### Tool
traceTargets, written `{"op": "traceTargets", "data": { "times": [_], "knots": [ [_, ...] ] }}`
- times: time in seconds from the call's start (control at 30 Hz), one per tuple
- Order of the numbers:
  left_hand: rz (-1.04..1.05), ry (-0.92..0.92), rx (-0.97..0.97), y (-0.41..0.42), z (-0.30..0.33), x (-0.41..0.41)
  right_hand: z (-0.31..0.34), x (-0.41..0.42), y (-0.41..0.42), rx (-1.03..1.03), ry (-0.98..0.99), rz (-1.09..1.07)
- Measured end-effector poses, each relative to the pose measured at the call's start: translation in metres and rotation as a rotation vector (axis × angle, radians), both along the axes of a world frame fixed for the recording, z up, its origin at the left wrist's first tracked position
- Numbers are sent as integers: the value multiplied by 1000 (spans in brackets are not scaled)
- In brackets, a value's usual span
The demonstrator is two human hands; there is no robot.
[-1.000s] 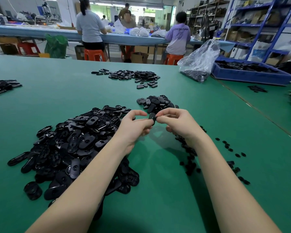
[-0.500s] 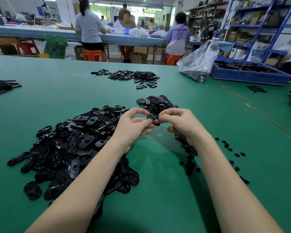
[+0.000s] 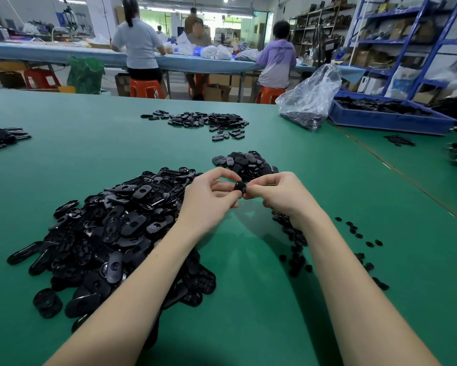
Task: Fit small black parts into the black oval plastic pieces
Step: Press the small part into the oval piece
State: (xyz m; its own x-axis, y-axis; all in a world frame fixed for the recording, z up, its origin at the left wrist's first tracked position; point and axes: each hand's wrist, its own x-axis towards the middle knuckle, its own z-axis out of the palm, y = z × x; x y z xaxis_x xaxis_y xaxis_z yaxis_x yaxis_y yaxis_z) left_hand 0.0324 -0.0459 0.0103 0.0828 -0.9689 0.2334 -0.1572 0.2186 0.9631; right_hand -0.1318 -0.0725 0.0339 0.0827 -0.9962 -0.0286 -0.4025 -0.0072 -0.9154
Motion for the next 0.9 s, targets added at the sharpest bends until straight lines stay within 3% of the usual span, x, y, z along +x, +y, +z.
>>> {"op": "traceTargets", "data": {
  "times": [0.17, 0.3, 0.6, 0.9],
  "knots": [
    [11, -32, 14, -1, 1, 2, -1, 3, -3, -85, 61, -8],
    [-11, 78, 74, 0, 2, 3, -2, 5, -5, -101, 72, 20],
    [-86, 225, 241, -3, 7, 9, -7, -3, 3, 46, -118, 59],
    [-87, 158, 207, -4, 3, 10, -4, 2, 0, -55, -20, 53]
  ]
}}
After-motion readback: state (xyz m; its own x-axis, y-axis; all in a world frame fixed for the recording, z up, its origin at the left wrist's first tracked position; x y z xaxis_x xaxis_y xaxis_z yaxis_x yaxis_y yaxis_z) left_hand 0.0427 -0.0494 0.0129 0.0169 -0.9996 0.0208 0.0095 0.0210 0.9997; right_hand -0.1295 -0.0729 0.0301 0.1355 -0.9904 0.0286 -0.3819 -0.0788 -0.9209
